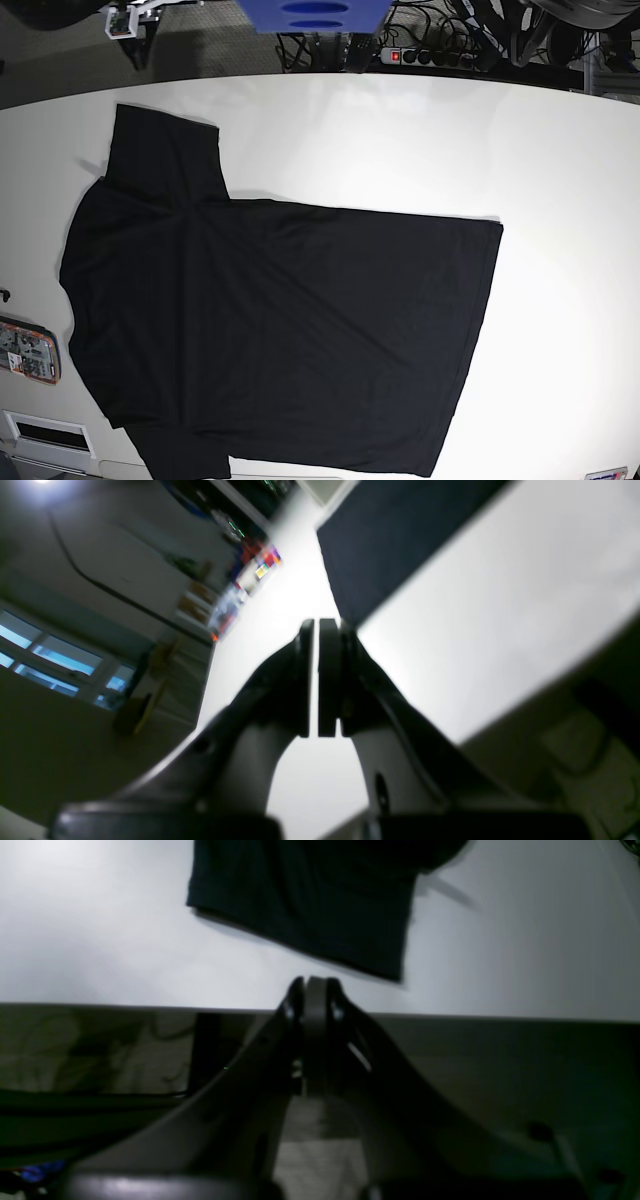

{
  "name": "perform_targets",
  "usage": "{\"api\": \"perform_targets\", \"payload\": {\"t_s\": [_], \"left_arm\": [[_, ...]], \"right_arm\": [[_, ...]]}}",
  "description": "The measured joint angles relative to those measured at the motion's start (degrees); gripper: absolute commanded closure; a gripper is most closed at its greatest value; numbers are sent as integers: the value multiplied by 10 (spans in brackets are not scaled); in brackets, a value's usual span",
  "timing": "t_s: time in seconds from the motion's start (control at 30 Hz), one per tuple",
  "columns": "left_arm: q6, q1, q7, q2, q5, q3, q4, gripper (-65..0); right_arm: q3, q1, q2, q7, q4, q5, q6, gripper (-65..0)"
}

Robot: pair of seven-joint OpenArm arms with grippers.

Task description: Fold the T-shirt properly

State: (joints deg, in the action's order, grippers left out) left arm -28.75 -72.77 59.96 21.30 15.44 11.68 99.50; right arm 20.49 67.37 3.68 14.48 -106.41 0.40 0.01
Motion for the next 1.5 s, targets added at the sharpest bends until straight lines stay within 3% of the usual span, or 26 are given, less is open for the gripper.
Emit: {"api": "perform_targets", "payload": {"t_s": [0.1,0.23,0.3,0.37,0.53,0.63,0.8,0.97,1.07,1.23,1.3,1.4,1.5], "left_arm": [[0,17,0,-26,-2,0,26,0],[0,78,-2,-96,0,1,49,0],[0,85,-9,-118,3,1,63,-1],[0,97,-53,-141,1,-1,87,-1],[0,154,-150,-173,0,0,131,-4],[1,184,-193,-178,-2,-1,127,-41],[2,214,-226,-165,0,1,128,-154],[4,247,-285,-80,1,-2,126,-202],[16,250,-335,-31,59,2,128,-210],[23,263,-400,-9,135,-4,128,-210],[25,278,-395,-6,163,-5,128,-210],[20,286,-397,-3,166,0,128,-210],[63,297,-404,-6,172,-2,127,-210]], "right_arm": [[5,-34,0,-2,-4,0,-2,0],[5,-75,2,8,-25,0,3,0],[5,-88,2,-12,-25,-1,2,0],[9,-116,5,-43,-30,-4,6,0],[16,-145,92,-96,-41,-4,3,0],[16,-156,129,-108,-38,-4,2,0],[21,-167,155,-133,-48,-4,54,-1],[25,-199,150,-181,-49,-6,105,-21],[36,-196,151,-182,-56,-4,124,-68],[39,-199,151,-191,-52,-18,134,-95],[39,-200,152,-181,-54,-68,133,-97],[37,-197,147,-187,-53,-206,135,-96],[26,-223,96,-189,-52,-328,134,-93]]}}
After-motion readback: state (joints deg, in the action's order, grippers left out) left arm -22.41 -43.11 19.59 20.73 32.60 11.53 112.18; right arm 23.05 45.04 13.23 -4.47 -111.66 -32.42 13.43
